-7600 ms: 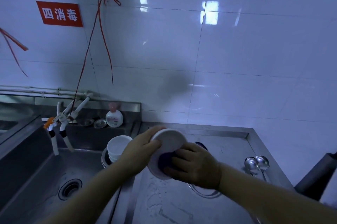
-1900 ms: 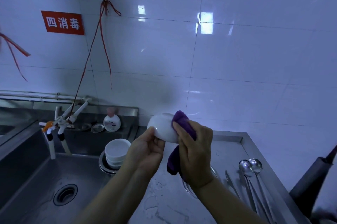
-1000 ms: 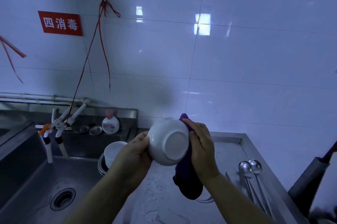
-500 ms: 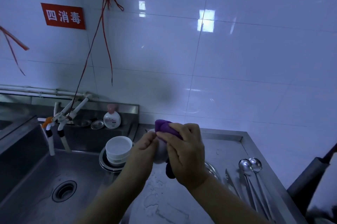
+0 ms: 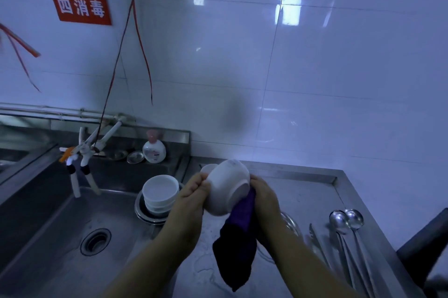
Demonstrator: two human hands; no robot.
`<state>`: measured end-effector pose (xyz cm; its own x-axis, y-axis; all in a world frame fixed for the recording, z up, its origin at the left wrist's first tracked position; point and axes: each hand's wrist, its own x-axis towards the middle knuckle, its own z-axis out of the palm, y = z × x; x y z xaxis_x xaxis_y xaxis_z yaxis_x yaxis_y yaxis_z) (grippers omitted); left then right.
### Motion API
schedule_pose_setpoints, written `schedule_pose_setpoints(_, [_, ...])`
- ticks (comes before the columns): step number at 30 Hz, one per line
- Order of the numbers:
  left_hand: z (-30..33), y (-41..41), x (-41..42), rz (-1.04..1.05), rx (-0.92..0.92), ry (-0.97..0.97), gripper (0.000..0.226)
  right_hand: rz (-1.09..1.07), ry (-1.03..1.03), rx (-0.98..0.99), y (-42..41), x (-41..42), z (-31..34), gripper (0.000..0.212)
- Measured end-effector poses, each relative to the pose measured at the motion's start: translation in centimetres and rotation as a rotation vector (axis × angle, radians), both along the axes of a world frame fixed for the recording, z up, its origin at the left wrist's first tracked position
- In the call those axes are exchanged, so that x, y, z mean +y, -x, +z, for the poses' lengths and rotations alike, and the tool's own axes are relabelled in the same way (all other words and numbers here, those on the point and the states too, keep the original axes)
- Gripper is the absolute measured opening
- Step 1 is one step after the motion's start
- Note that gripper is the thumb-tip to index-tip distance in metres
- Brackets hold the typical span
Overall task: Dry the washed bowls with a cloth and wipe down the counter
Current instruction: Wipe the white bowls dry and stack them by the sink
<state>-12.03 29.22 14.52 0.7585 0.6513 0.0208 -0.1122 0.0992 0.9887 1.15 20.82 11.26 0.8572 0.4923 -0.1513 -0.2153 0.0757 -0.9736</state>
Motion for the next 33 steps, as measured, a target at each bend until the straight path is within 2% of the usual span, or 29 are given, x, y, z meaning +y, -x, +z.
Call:
schedule_pose_setpoints(2, [-1.3,-0.9,0.8,0.053,0.043,0.063,0.026,0.038,0.061,0.070,-0.7,0.4,-1.3,0.030])
schedule_pose_setpoints(9, [-4.5,-3.6,4.8,0.162,0.294,0.095,0.018,0.136,0.275,0.093,-4.5,1.4,-5.8,0.028])
schedule_pose_setpoints(11, [-4.8,-4.0,6.7,0.218,0.381,-0.030,0.016,0.148,0.308,0.063,-5.9,2.1,-6.9,0.029])
schedule_pose_setpoints(13, [-5.1,-3.9,8.8,0.228,0.507,-0.281,0.022,0.153,0.344,0.029,-6.8,2.7,-7.5,0.029])
schedule_pose_setpoints(17, [-7.7,-3.9,13.1,0.273,0.791,-0.791,0.014,0.212,0.368,0.088,-8.9,3.9,-9.6,0.031])
schedule_pose_setpoints(20, [-9.4,-3.7,15.3,0.302,0.918,-1.067,0.013,0.252,0.382,0.104,-9.5,4.3,-11.1,0.030])
schedule_pose_setpoints(25, [-11.2,-3.7,16.8,0.190,1.132,-1.261,0.020,0.275,0.405,0.114,-10.7,4.5,-12.6,0.028])
schedule_pose_setpoints(33, [-12.6,-3.9,16.4,0.200,1.091,-1.265,0.020,0.258,0.425,0.107,-12.2,4.3,-13.5,0.027])
